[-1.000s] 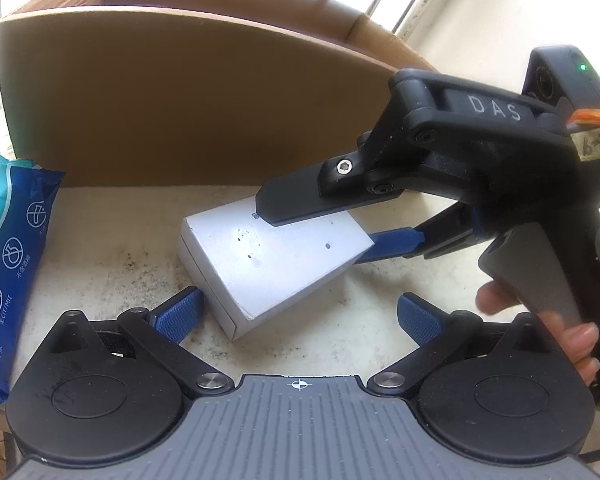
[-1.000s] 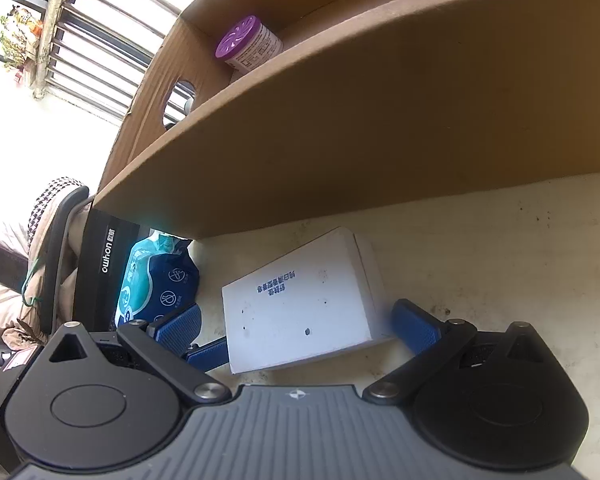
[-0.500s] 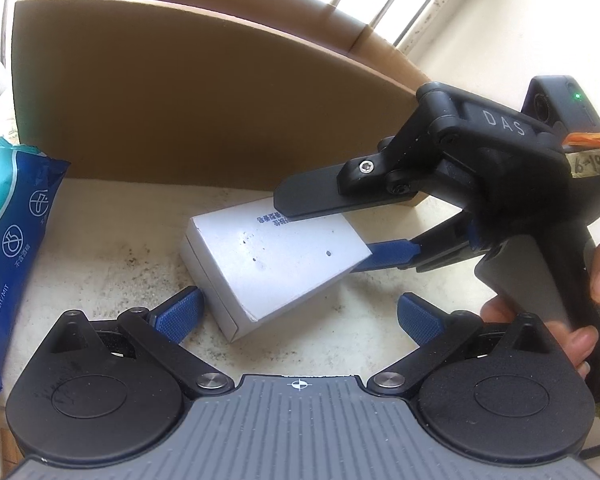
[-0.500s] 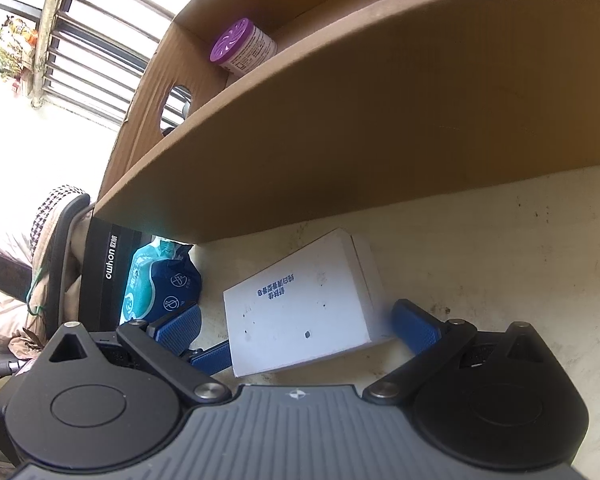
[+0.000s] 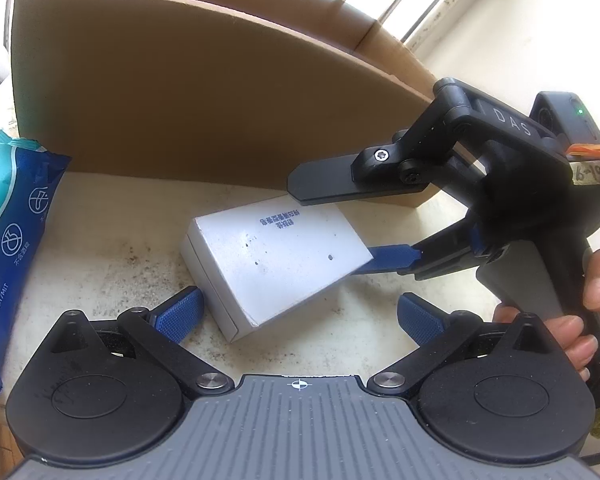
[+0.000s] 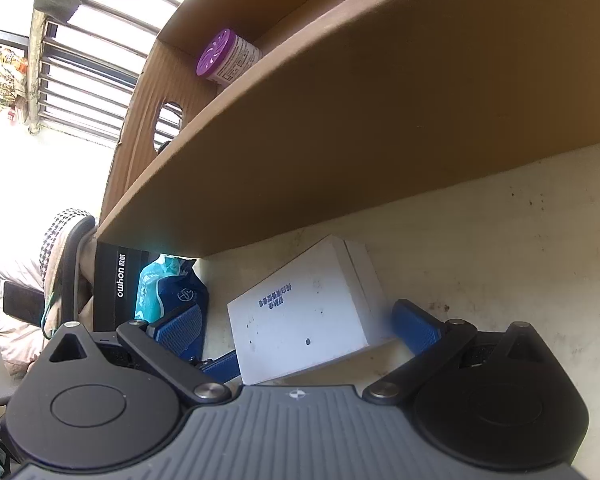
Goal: Organize objects
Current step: 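Lower the right gripper around the white box and close it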
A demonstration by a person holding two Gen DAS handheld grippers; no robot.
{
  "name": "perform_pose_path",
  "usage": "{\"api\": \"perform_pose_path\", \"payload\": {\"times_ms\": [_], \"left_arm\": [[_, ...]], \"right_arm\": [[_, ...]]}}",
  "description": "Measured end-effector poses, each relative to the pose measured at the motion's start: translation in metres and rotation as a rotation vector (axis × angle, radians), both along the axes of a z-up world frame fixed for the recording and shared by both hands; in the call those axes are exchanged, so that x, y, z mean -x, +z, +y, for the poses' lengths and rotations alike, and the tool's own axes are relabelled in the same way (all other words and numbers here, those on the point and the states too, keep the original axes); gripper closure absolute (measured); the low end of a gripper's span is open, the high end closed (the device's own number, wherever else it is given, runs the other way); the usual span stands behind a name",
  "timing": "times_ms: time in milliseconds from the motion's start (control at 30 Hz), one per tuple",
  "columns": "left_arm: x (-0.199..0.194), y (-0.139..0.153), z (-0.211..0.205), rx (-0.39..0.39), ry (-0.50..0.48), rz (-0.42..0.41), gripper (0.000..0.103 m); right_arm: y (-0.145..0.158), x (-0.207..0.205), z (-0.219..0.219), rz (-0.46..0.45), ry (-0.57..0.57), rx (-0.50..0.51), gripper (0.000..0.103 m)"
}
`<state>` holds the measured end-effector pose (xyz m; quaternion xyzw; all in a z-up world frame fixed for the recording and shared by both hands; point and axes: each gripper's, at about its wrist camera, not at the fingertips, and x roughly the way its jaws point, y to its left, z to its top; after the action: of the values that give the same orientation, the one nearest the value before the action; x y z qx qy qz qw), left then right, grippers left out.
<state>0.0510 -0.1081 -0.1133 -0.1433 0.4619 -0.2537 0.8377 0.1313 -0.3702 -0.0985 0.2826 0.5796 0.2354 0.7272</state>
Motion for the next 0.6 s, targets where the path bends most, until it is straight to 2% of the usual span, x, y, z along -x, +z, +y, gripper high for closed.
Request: {"api": "perform_pose_path", "payload": {"times_ms": [300, 600], "left_arm": [[-0.004, -0.009, -0.002, 0.090, 0.027, 0.045, 0.000], [-0.006, -0.010, -0.008, 0.111, 0.032, 0.064, 0.000]], "right_arm": [[0.000, 0.000, 0.001, 0.002, -0.016, 0.006, 0.000], [0.000, 0.000, 0.000, 0.009, -0.027, 0.008, 0.000]]}}
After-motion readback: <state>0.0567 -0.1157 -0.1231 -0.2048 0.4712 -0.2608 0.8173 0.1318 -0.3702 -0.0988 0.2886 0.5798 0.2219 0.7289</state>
